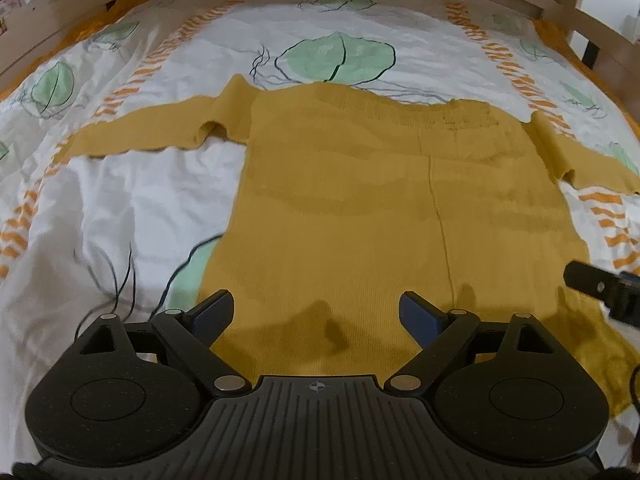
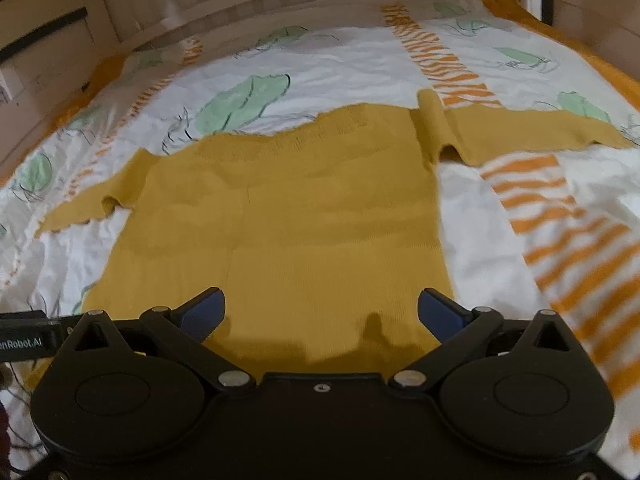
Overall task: Fold small clothes
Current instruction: 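Move the right gripper to the sweater sleeve and close on its cuff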
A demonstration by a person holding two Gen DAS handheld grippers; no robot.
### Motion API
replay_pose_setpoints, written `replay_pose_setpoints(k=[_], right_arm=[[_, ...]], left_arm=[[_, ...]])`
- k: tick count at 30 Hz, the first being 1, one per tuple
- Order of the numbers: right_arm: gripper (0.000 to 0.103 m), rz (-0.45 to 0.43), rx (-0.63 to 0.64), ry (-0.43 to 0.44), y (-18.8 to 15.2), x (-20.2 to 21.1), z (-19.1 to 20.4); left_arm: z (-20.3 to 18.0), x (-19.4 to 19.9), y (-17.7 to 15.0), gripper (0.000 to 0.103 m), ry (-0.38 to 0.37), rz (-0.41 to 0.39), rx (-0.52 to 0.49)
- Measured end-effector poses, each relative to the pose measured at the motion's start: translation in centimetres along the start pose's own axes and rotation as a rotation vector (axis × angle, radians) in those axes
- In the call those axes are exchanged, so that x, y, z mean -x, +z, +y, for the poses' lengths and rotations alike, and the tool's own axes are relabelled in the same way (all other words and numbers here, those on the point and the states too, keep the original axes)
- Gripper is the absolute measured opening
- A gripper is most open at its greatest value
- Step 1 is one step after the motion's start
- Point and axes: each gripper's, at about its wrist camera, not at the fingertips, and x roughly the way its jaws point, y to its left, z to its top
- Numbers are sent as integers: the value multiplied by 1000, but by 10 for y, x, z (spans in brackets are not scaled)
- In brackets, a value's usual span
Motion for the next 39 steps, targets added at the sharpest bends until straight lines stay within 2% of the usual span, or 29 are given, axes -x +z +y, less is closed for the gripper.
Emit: replay_pose_setpoints(k=[8, 12, 17, 20, 22, 24, 27, 31, 39], right_arm=[[102, -38, 31, -43, 35, -28, -10], [102, -54, 51, -34, 58, -43, -14], [102, -115, 104, -66, 84, -63, -17], [102, -120, 96, -85, 95, -77, -26], [93, -120, 103, -71, 104, -87, -31], [91, -126, 126, -40, 114, -96, -34], [91, -140, 189, -27, 127, -111, -28], [90, -146, 280, 31, 144, -139, -19], [90, -72, 425, 63, 170, -201, -11]], left_arm=[[-4, -21, 28, 90, -22, -27, -10], [-6, -35, 46, 90, -38, -33, -6], [-13, -54, 66, 90, -33, -29, -14], [-18, -64, 76, 90, -34, -40, -24], [-22, -72, 83, 90, -32, -43, -37], [-26, -80, 88, 90, -36, -49, -48], [-29, -92, 95, 90, -40, -49, -64], [-27, -107, 106, 90, -45, -50, -71], [-21, -130, 125, 90, -59, -69, -95]])
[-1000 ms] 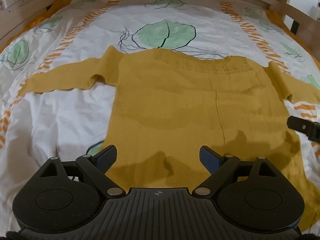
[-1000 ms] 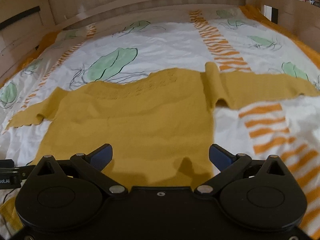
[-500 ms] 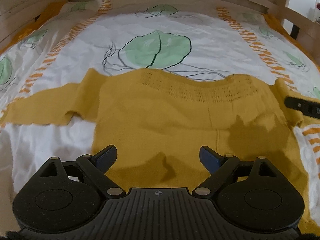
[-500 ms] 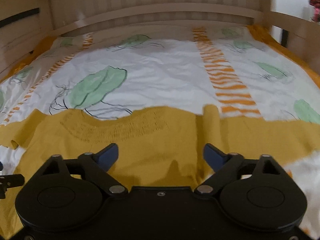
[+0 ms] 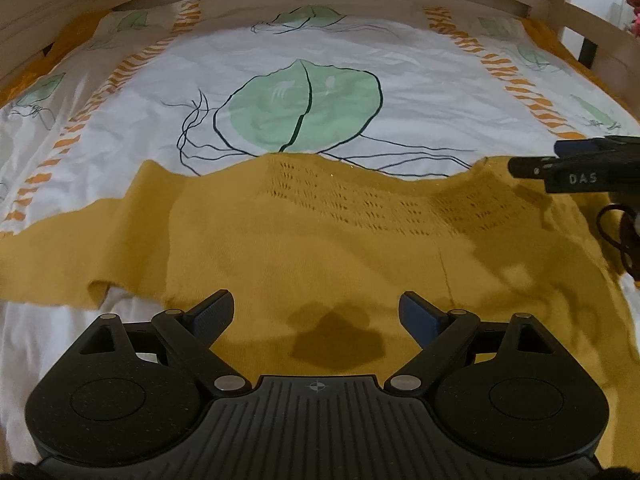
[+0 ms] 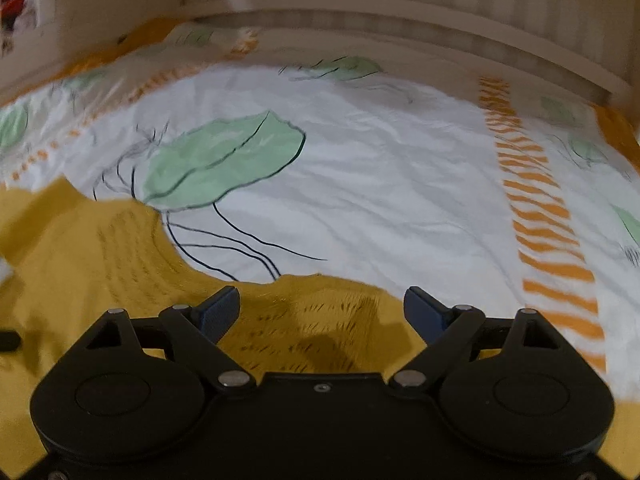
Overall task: Fold small clothes
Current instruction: 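Move the right gripper to the sweater sleeve and close on its cuff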
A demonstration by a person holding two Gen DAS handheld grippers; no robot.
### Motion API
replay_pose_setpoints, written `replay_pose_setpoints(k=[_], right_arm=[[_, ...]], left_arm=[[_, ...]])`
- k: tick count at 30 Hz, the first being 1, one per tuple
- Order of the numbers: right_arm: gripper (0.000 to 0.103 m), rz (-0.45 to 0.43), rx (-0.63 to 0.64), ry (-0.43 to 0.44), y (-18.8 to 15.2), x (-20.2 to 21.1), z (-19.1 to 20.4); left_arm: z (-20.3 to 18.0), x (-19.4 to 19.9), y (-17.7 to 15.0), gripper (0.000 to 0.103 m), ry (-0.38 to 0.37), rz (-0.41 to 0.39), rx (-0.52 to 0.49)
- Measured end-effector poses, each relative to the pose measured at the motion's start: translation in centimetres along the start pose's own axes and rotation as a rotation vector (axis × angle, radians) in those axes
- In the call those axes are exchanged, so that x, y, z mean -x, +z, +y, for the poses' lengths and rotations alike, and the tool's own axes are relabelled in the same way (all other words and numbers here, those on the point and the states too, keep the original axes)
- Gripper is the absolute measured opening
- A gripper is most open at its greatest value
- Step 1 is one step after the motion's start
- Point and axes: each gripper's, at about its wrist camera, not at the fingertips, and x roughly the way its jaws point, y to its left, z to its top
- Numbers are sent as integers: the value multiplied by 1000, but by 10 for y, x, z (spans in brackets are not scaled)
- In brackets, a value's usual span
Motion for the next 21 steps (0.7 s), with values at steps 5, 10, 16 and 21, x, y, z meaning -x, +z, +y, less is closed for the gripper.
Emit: replay_pose_setpoints(k=[5, 10, 16, 21], right_arm=[[90, 45, 63, 33, 4, -25, -5], [90, 106, 124, 73, 4, -47, -4], [91, 123, 98, 136, 5, -62, -15], [65, 114, 63, 235, 5, -63, -23]], left_arm=[[11, -25, -1, 90, -37, 54, 28], [19, -48, -16, 90, -60, 114, 41], [19, -47, -17, 90, -55, 104, 13], [23, -46, -15, 90, -59, 107, 26]])
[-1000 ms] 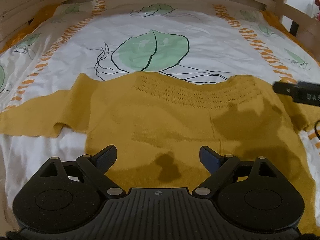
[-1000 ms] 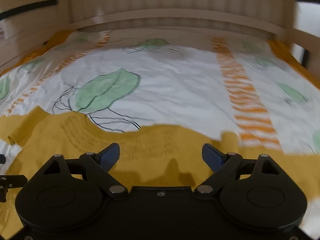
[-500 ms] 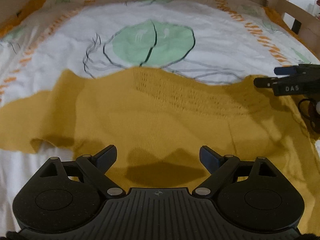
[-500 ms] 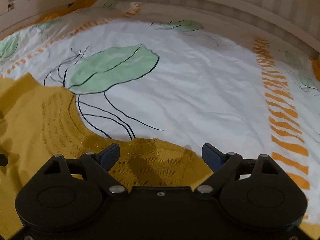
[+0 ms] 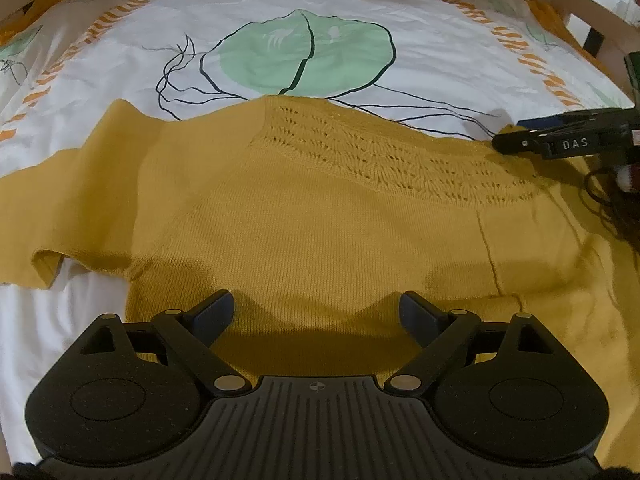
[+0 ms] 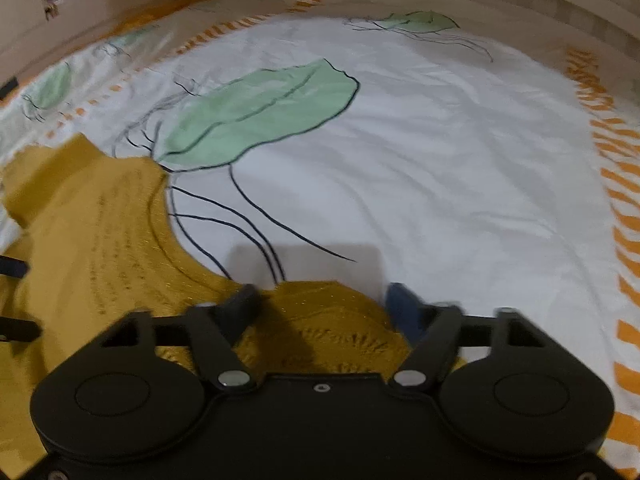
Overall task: Fold small clothes
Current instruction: 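Move the right gripper to the sweater sleeve and close on its cuff, then lift the sleeve with the right gripper, lay it across the body, release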
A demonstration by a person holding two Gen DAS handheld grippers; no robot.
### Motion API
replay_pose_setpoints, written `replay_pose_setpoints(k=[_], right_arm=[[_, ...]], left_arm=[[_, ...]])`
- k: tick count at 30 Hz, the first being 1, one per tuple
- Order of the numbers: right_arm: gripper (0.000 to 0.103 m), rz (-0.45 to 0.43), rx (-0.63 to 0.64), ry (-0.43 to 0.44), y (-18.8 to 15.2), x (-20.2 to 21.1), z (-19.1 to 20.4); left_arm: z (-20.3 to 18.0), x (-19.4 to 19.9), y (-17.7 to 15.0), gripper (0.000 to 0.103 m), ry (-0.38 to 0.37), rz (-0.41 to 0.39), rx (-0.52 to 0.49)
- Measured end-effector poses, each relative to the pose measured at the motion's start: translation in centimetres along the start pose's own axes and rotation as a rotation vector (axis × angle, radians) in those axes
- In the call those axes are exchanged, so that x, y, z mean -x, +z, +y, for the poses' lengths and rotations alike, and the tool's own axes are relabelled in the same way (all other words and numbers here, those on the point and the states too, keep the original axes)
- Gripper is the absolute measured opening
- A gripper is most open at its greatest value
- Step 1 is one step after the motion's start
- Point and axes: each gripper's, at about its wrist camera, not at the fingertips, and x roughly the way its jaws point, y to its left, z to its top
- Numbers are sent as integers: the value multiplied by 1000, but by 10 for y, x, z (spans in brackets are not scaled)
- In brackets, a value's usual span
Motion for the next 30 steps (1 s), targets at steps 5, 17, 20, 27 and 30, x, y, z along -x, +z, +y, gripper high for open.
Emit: replay_pose_setpoints(k=[5, 17, 20, 27, 30], right_arm=[[16, -7, 8, 66, 0, 6, 6], [14, -34, -4, -143, 8, -9, 7], [32, -64, -39, -157, 12, -3, 8], [71, -150, -205, -165, 11, 46, -13], [78, -171, -298, -184, 1, 73, -34]], left_arm=[[2, 1, 2, 90, -1, -15, 19], [3, 7, 5, 90, 1, -58, 28], [3, -5, 2, 91, 0, -10, 14], [-1, -8, -2, 97, 10, -47, -11], [-2, -9, -6, 103, 0, -65, 1]])
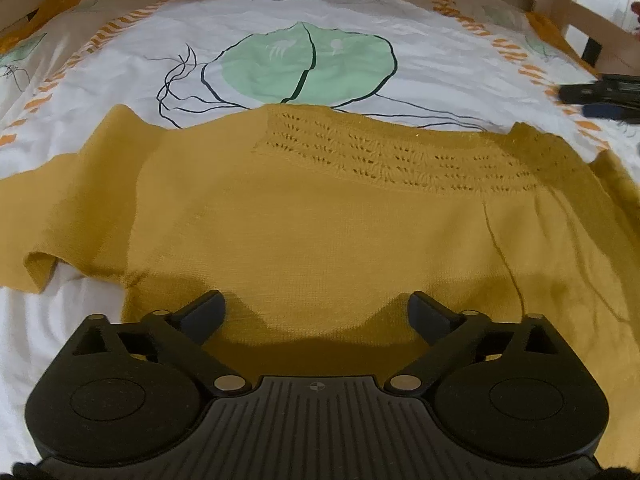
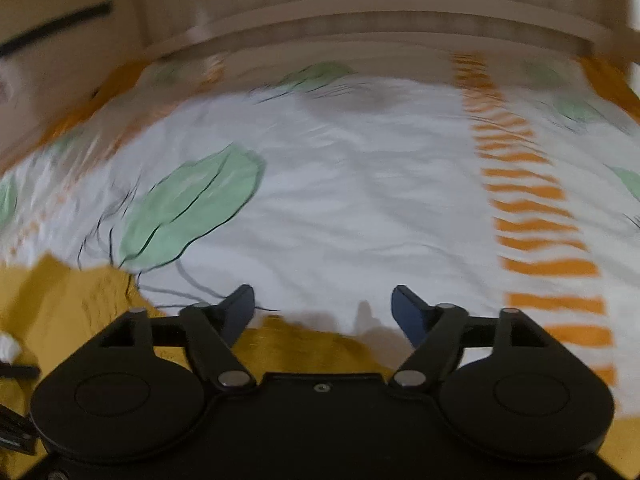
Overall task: Fold small clothes
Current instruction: 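Lift the sleeve with the right gripper, lay it across the body, release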
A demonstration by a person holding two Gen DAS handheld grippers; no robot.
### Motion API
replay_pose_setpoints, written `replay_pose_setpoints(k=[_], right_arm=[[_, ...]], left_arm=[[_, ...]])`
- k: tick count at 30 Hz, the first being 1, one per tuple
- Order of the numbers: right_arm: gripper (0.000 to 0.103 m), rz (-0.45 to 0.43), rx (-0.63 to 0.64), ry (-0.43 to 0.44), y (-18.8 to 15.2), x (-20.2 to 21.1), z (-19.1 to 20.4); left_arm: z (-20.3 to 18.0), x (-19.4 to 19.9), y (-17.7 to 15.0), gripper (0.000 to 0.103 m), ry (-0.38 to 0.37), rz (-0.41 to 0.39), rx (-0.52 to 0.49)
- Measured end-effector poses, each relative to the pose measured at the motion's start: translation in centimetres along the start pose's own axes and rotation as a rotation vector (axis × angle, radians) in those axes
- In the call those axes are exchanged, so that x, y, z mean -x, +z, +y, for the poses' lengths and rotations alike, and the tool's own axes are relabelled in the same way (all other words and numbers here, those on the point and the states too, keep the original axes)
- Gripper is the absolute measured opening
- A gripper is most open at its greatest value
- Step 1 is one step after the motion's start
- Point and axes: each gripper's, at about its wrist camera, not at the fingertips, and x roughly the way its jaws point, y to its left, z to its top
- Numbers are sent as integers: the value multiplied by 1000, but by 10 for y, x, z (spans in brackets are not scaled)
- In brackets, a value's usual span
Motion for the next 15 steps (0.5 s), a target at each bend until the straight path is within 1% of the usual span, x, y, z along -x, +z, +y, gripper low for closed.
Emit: replay_pose_setpoints(k=[4, 6, 12, 15], right_arm=[[79, 5, -63, -119, -5, 32, -42], [80, 14, -123, -166, -11, 49, -69], [80, 55, -224, -359, -36, 98, -144], [80, 80, -269, -443, -48, 116, -174]], left_arm=[[-5, -1, -2, 103, 20, -15, -12], [-4, -1, -2, 103, 20, -14, -12], [-5, -1, -4, 103, 22, -18, -13], [-5, -2, -5, 103, 26, -23, -13]])
